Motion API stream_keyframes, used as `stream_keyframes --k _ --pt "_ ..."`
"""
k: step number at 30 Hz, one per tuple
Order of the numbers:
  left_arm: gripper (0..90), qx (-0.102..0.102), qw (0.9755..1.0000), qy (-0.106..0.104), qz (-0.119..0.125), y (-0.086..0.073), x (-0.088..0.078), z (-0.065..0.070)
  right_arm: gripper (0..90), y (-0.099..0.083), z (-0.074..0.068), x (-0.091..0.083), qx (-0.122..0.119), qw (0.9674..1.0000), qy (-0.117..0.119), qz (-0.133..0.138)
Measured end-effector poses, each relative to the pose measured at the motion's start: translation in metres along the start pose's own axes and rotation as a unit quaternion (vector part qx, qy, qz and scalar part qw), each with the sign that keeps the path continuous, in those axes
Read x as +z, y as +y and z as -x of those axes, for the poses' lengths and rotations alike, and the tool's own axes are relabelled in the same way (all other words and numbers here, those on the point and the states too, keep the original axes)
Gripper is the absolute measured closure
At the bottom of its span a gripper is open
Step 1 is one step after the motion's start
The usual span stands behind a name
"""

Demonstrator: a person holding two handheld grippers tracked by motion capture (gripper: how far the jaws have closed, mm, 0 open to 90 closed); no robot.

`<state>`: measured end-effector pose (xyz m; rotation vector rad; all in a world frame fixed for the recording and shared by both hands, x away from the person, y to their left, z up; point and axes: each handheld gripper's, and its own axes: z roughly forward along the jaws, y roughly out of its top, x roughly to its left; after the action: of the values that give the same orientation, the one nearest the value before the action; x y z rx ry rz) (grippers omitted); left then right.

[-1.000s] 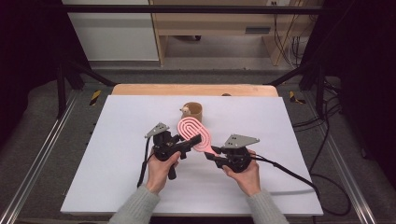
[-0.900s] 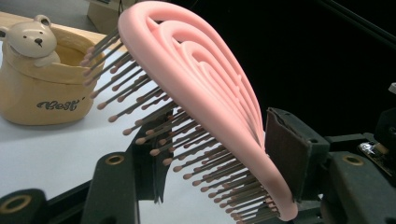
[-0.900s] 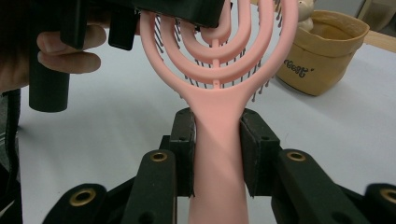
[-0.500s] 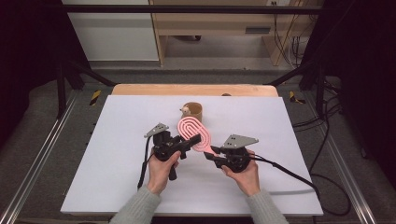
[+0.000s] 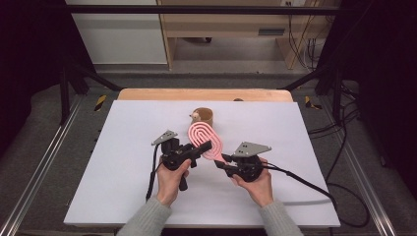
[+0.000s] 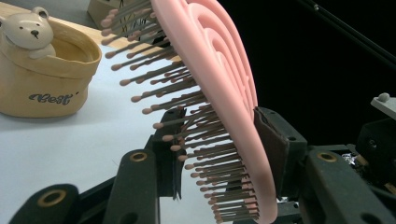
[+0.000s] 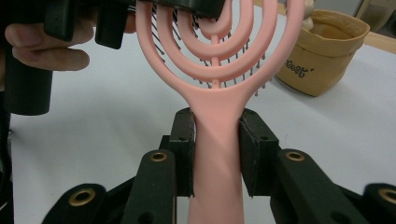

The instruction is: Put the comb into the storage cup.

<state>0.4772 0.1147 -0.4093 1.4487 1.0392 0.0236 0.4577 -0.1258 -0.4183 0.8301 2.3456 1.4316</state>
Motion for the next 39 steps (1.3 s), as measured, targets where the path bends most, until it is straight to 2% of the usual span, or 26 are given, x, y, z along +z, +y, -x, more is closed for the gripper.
stream_keyframes --k 12,19,39 --pt "60.0 0.002 0.9999 -0.007 0.01 -0.001 0.001 0.005 69.8 -0.001 0.0 0.001 0.002 1.0 0.0 -0.004" --pt "61.5 0.013 0.9998 -0.012 0.01 -0.001 -0.001 0.008 70.0 -0.001 0.0 0.002 0.002 1.0 0.002 -0.003" --pt "63.2 0.026 0.9992 -0.022 0.019 0.0 -0.004 0.014 69.9 0.0 -0.001 0.001 0.003 0.9999 0.014 0.007"
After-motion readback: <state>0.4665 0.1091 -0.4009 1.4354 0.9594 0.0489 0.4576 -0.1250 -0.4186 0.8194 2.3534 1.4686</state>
